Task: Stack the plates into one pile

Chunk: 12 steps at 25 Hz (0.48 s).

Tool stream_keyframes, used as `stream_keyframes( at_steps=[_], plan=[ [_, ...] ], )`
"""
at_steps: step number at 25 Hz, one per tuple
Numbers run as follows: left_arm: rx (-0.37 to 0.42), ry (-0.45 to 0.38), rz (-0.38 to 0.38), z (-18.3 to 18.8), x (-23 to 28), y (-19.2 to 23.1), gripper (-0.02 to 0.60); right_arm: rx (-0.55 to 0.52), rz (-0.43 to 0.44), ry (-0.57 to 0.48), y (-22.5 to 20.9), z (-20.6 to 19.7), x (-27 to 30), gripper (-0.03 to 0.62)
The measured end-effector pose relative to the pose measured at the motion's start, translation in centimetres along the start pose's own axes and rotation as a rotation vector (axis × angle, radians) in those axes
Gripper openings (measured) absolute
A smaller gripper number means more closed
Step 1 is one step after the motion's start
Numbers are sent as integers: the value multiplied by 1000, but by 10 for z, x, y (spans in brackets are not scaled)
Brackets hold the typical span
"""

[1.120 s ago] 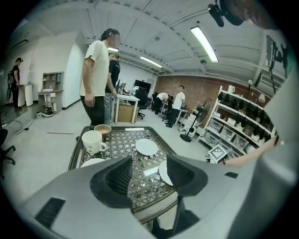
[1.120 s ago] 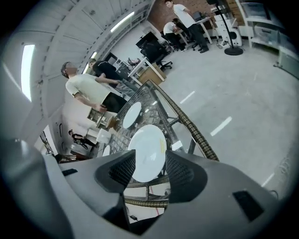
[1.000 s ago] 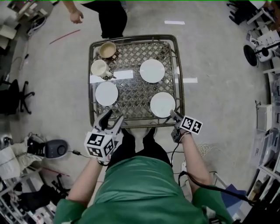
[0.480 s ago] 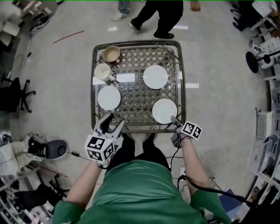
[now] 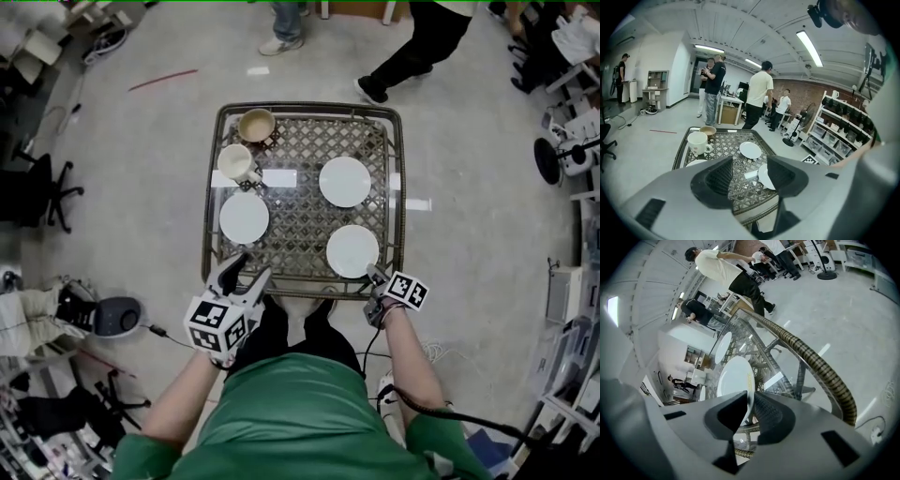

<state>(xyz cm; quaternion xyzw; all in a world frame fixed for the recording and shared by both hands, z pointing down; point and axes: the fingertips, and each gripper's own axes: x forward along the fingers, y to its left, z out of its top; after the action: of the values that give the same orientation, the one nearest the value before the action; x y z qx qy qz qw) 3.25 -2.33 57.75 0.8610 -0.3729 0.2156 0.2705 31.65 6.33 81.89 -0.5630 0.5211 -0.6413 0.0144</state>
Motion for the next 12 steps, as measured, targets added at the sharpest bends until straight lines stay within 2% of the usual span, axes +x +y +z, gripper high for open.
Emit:
stream_keyframes(
  at_steps=[4,8,12],
  plan=[
    [-18,0,13,-5,-7,4,239,6,22,-17,6,1,-3,55],
    [-43,-14,22,-8,-12,4,239,39,96,-54,22,9,-10,38],
    [-42,-28,21,-9,-17,0,239,27,168,-69,43,14,-19,29]
  ],
)
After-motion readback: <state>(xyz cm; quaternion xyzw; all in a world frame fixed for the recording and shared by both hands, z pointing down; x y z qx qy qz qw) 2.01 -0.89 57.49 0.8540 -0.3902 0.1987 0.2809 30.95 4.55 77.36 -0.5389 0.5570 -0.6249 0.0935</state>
